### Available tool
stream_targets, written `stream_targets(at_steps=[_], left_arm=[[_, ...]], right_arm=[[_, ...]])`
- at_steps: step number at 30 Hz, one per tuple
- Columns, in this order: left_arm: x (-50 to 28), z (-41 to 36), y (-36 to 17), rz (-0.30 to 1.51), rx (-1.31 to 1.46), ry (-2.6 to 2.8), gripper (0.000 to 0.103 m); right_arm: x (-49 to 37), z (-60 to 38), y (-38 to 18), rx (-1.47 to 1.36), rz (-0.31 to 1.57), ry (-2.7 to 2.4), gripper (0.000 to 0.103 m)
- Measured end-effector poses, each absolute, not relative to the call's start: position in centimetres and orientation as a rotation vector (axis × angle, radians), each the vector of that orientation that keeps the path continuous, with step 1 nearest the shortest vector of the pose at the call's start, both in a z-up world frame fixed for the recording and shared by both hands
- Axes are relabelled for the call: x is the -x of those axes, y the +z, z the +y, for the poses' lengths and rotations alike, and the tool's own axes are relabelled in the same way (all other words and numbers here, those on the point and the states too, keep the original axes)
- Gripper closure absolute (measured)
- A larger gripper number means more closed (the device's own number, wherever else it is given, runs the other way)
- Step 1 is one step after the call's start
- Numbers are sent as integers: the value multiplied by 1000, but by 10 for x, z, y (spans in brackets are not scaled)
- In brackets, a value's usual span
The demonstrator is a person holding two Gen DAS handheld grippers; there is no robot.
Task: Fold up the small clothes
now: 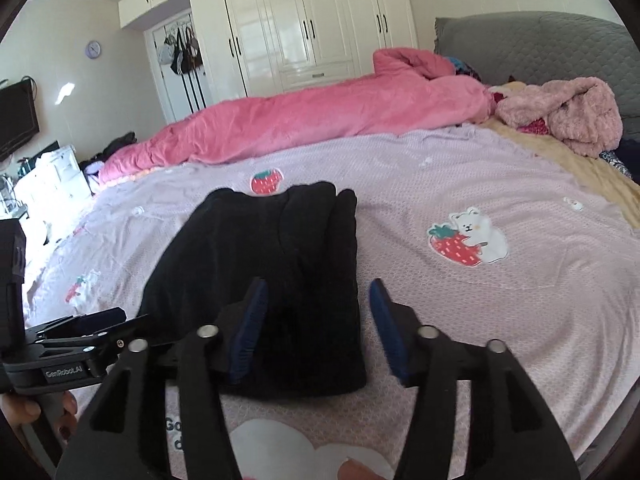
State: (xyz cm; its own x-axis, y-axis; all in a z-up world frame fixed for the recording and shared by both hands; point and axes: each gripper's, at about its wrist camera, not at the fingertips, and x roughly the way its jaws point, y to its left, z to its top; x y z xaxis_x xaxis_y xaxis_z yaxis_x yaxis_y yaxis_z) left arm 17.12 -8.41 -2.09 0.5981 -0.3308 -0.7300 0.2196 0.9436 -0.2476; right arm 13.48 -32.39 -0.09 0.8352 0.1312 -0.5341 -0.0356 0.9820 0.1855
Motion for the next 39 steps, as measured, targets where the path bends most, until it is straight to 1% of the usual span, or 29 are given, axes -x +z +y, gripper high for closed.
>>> stream_targets(at_steps=[1,2,4,5,7,10,24,39], left_arm=[[-168,-83,-20,870,133,-319,20],[-165,-82,-18,867,129,-317,16],[-159,-81,-16,860,115,-310,14],[-157,-80,-15,858,108,-305,9],[-152,-79,-14,852,97,-291,9],[-145,-76,-13,851,92,-284,9],[-117,-65,-14,855,98,-263,9],[-110,-59,-13,854,94,-241,9]], right_arm=[[-129,-325,2,-176,561,88,36],[-124,-326,5,-183,549,92,32],[-115,-327,9,-186,540,98,18],[-111,-327,10,-182,537,96,15],[-103,-326,12,-169,533,89,9],[-94,-324,12,-156,546,94,6],[-67,-306,-15,-89,663,101,5],[-65,-304,-14,-80,668,91,4]])
